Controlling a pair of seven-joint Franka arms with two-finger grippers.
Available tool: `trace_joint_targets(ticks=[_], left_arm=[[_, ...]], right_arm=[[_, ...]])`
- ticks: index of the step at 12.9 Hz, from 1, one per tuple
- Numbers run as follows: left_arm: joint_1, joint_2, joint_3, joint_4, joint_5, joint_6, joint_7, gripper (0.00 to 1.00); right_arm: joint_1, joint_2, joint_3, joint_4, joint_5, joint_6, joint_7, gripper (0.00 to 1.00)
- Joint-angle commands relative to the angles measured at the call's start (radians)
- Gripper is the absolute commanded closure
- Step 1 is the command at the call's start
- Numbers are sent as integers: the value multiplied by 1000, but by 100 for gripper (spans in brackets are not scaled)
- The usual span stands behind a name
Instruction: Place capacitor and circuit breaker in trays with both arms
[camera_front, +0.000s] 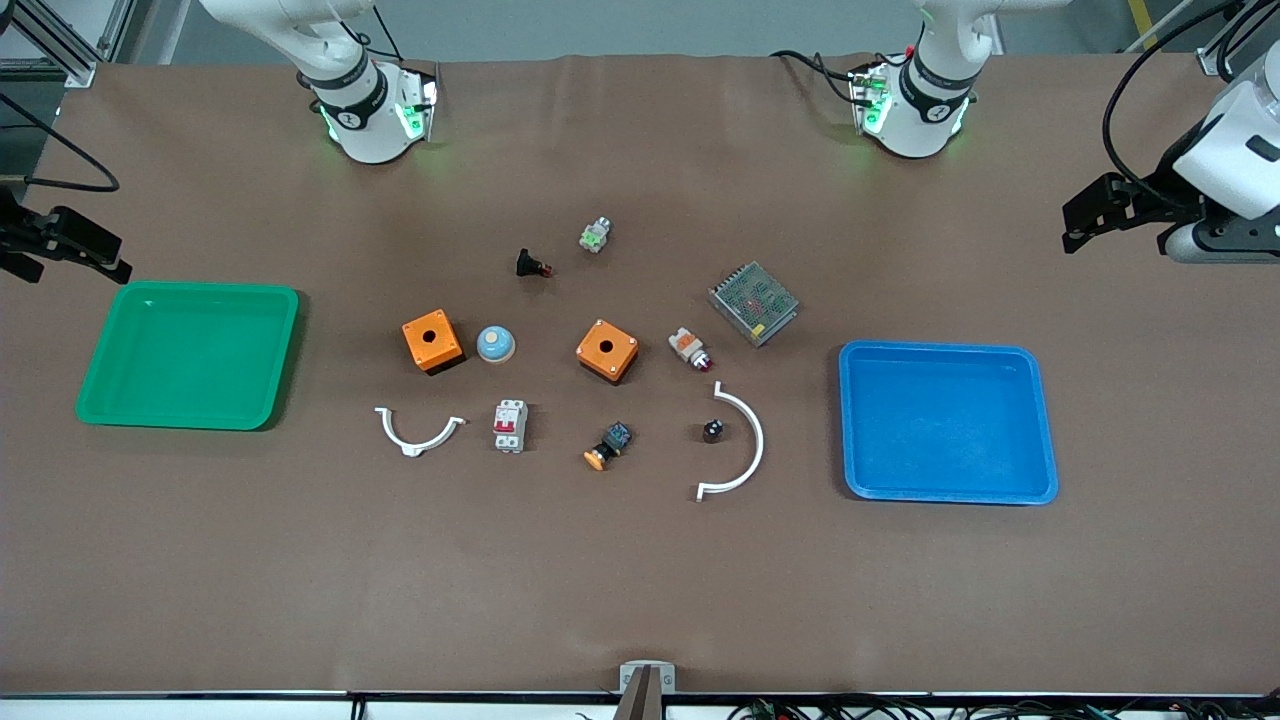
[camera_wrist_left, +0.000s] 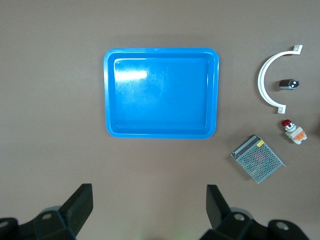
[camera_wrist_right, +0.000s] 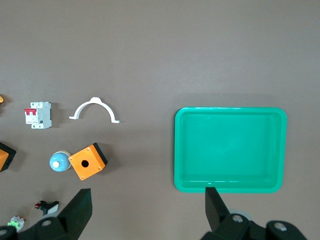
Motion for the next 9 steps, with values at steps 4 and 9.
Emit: trace_joint_targets(ticks=[4, 9], left_arm=[[-20, 81, -18, 51, -1, -22, -9, 0], [-249, 340, -46, 113, 107, 153, -289, 0]], right_arm=[[-11, -29, 11, -38, 1, 41, -8, 0], [-9, -30, 11, -38, 2, 49, -7, 0]])
